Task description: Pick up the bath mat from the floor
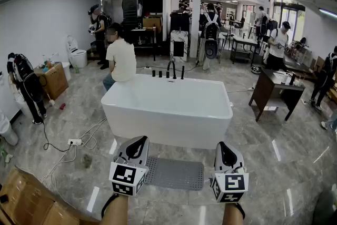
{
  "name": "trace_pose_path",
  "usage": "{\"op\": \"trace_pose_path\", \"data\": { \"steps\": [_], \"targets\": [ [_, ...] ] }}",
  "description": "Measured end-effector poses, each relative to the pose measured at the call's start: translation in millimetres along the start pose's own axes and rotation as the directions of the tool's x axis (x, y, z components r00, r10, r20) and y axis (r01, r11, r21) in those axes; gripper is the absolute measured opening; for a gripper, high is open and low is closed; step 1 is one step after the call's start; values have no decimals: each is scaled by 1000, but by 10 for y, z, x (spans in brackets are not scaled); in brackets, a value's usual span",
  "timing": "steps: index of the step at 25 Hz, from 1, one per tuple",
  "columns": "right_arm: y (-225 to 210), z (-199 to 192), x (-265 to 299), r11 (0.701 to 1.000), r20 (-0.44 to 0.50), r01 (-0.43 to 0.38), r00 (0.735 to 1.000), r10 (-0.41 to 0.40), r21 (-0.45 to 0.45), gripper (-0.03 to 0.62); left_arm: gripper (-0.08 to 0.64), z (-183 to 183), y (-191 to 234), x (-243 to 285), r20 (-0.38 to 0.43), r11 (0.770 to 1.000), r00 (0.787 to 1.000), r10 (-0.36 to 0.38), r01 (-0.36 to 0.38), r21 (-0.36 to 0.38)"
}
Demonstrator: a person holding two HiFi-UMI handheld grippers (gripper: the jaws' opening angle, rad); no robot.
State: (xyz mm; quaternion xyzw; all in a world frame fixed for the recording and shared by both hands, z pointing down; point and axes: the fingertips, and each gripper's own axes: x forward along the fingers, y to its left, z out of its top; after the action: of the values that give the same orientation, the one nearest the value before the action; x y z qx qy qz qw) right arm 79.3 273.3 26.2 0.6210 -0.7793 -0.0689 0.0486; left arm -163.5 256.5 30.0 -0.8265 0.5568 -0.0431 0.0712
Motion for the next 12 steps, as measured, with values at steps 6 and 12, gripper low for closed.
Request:
{"op": "trace_pose_path", "data": {
  "steps": [6, 12],
  "targets": [
    [-64, 9, 64, 1000, 3, -6, 1000, 6, 9, 21, -2, 16, -11, 85, -10, 1000, 1000, 2, -1, 7],
    [-112, -13, 48, 1000, 6, -3, 1000, 2, 18, 20, -2, 21, -59, 106, -19, 1000, 1000, -2, 3, 21]
  ]
}}
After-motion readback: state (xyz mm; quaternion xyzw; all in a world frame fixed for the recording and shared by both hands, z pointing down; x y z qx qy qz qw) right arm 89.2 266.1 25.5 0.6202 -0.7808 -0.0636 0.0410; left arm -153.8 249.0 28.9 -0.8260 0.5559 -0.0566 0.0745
